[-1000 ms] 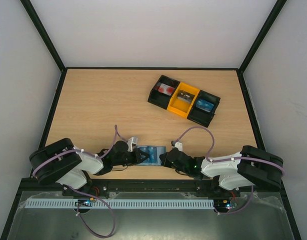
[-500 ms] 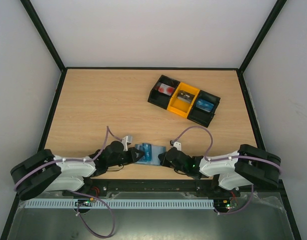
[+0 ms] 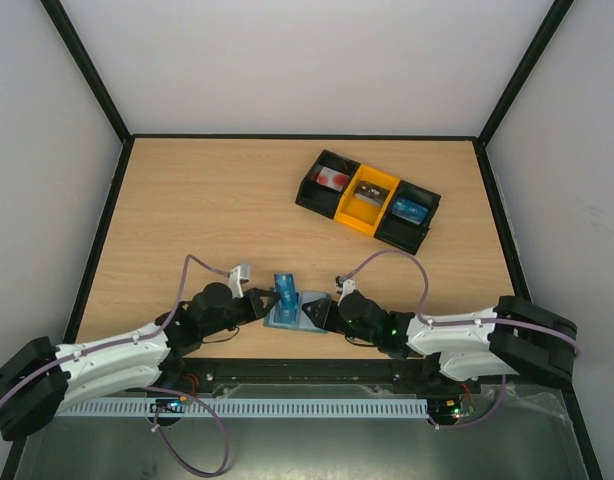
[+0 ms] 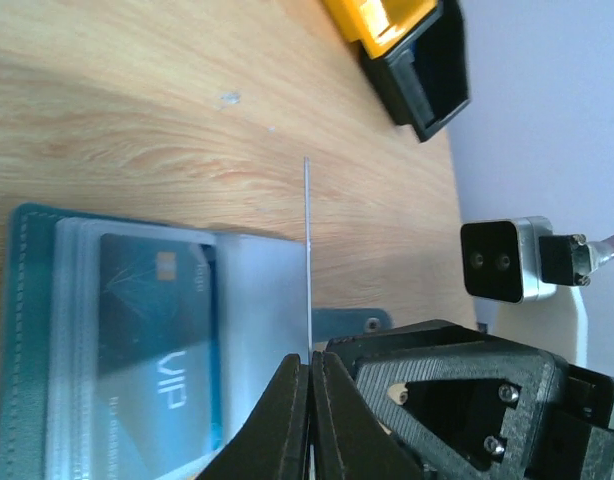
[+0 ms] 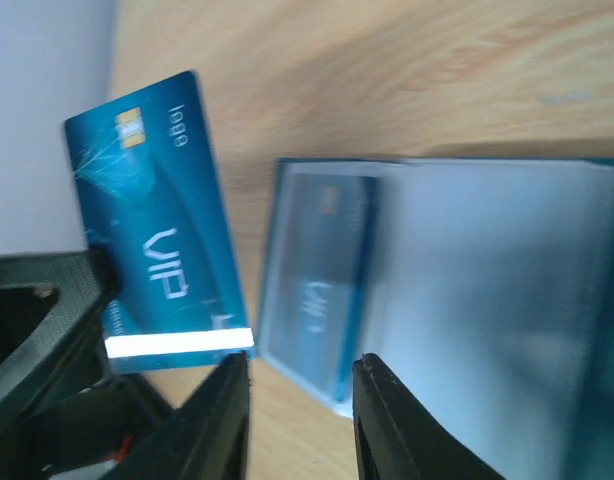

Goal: Take the credit cards out of the card holder

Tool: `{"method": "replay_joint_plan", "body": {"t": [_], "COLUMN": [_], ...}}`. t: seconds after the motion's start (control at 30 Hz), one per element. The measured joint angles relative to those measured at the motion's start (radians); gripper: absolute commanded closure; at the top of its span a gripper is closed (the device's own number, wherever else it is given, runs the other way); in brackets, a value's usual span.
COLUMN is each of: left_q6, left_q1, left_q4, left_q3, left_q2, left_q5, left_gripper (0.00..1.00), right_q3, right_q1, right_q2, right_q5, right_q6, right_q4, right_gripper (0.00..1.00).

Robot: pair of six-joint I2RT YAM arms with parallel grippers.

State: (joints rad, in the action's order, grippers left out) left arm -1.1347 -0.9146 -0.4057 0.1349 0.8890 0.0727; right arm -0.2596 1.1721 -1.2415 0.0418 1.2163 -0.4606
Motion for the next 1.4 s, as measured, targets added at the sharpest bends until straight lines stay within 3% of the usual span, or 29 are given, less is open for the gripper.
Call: {"method": "replay_joint_plan", "body": {"t": [0.2,0.4,0.47,0.7,0.8,1.1,1.3,1.4], "left_q6": [-0.010,-0.033,-0.043,-0.070,-0.072,-0.042,0.025,0.064], "left_q1": [0.002,0.002,0.002,0.002,0.002,0.004,0.004,0.006], "left_q4": [0.016,-0.018,-0.039,-0.101,-0.109,-0.054,0.093,0.156], "left_q3": [0.000,-0.019,-0.036,-0.069,-0.069,-0.068,-0.026,0.004], "left_q2": [-0.140,-0.213,-0.223,-0.225,-0.226,-0.295,-0.369,-0.400], "left_q5": [0.003,0.030,0.041,0.077,0.087,0.114,0.129,0.144], "left_gripper": [0.97,0.97,0.97,0.97,0.96,0.53,0.40,0.38], "right_q3": [0.046,0.052,0.052,0.064,0.081,0.157,0.161,0.156], "right_q1": [0.000,0.000,0.000,0.000,0.000,0.000,0.000,0.000], "right_q2": [0.045,0.031,0.011,-0.078,-0.108,-0.089,0.005,0.047], "right_q5": [0.055,0.097,0.110,0.143,0.150,0.206,0.310,0.375], "right_q6": [0.037,0.074,0.090,0.147,0.165,0.135,0.028,-0.031], "right_q4": [-0.179,-0.323,-0.377,-0.553,-0.624,-0.743,-0.658,-0.591], "right_gripper": [0.56,0.54,0.58,0.89,0.98,0.98,0.98,0.98]}}
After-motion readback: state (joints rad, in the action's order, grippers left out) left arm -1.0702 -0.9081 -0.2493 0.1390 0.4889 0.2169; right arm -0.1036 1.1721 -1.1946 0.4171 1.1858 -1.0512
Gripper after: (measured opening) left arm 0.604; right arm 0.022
